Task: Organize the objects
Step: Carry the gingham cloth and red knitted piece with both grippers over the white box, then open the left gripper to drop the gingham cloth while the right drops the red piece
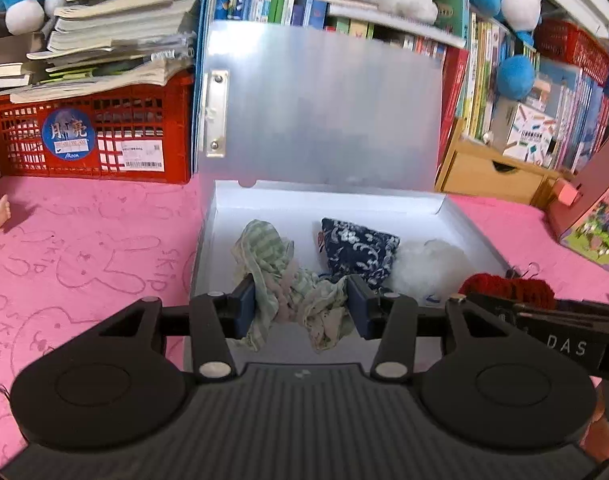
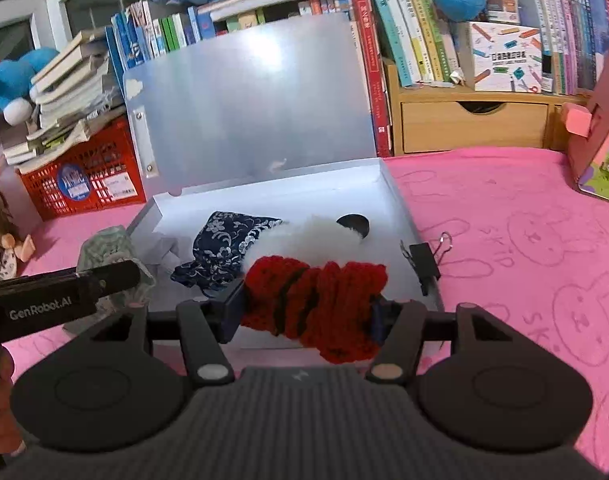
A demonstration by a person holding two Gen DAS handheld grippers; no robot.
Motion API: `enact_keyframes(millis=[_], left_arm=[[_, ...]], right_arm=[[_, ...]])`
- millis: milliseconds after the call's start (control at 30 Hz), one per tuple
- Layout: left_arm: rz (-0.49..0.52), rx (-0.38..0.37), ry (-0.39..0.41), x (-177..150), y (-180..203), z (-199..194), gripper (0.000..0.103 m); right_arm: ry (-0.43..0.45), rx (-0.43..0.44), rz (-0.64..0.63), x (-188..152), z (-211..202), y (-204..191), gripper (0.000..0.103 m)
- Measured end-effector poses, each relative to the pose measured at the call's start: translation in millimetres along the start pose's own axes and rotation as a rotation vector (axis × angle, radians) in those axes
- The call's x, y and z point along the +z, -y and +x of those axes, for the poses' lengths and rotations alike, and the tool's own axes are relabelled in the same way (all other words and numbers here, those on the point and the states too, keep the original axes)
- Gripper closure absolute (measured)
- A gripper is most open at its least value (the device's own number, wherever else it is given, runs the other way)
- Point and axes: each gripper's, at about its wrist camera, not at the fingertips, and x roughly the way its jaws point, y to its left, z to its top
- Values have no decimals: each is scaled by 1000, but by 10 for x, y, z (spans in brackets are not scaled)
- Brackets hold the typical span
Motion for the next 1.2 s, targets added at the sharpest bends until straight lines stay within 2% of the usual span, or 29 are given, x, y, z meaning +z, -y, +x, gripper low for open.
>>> enact_keyframes(millis=[467,967,1167,1200], left_arm=[[3,38,-48,-70,-12,276,50],[3,66,-59,-95,9,395,49],[-19,64,-82,-108,-6,422,49],[-19,64,-84,-106,-4,419,49]], right_arm=[[-26,10,6,-19,252,27,40],[-40,7,28,-44,356,83,38],[-40,-4,2,-57,354,45,33],[-38,-5,5,-58,348,43,28]])
